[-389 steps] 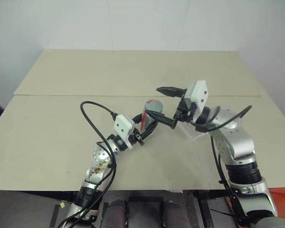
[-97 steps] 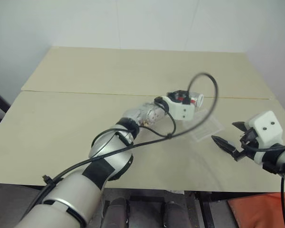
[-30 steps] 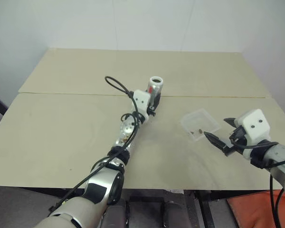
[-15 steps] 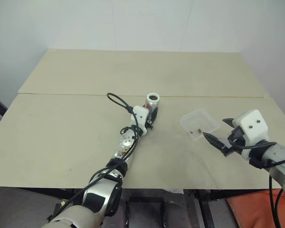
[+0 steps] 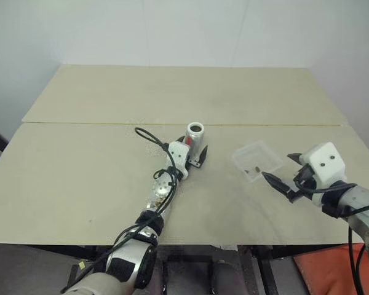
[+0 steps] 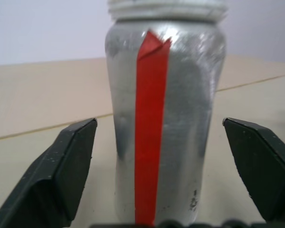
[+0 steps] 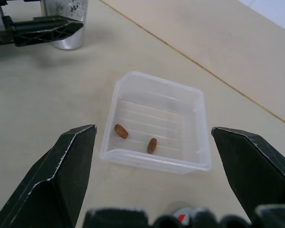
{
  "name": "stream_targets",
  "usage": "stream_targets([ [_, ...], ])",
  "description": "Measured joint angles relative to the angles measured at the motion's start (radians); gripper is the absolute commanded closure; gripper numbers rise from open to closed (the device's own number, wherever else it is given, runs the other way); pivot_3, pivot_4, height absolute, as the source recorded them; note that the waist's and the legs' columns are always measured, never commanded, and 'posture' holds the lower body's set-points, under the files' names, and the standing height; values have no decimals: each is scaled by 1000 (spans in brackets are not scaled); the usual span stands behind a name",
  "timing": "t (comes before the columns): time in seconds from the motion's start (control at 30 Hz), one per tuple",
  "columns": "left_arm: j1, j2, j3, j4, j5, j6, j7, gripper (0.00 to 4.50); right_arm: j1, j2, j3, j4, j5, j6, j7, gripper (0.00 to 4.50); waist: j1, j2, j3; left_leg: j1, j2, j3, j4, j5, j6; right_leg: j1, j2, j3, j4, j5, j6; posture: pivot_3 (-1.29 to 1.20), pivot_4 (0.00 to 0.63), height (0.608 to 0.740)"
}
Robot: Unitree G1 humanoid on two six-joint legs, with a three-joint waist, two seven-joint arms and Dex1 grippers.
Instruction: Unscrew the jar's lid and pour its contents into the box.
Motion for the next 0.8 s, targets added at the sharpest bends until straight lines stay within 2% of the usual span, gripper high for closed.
stream_targets([
  [0.23,229,-30,-41,-365,-15,161,-20,25,5,0,4,13,-12,-20,9,0,-3,1,-1,0,1,0,-1,0,0,-1,0,1,0,0,0,0,150,740],
  [0.43,447,72,-62,-861,-66,460,-34,25,-2,-1,13,39,-23,-38,26,0,-9,2,-1,1,1,-1,0,0,0,-1,0,2,2,0,0,0,150,740],
  [0.57,535,201,-36,-1154,-137,639,-81,25,-12,-17,19,74,-29,-65,50,0,-5,2,-1,1,1,0,0,0,0,0,0,2,1,0,-1,0,150,740],
  [0.73,571,374,58,-1317,-210,806,-137,25,-20,-49,18,153,-48,-123,92,0,-4,2,-1,3,1,0,0,0,0,1,1,2,1,0,-1,0,150,740],
  [0.8,601,497,83,-1354,-260,834,-236,25,-23,-67,17,189,-49,-159,127,0,-5,2,-1,3,2,1,-1,0,0,0,1,2,1,0,-1,0,150,740],
])
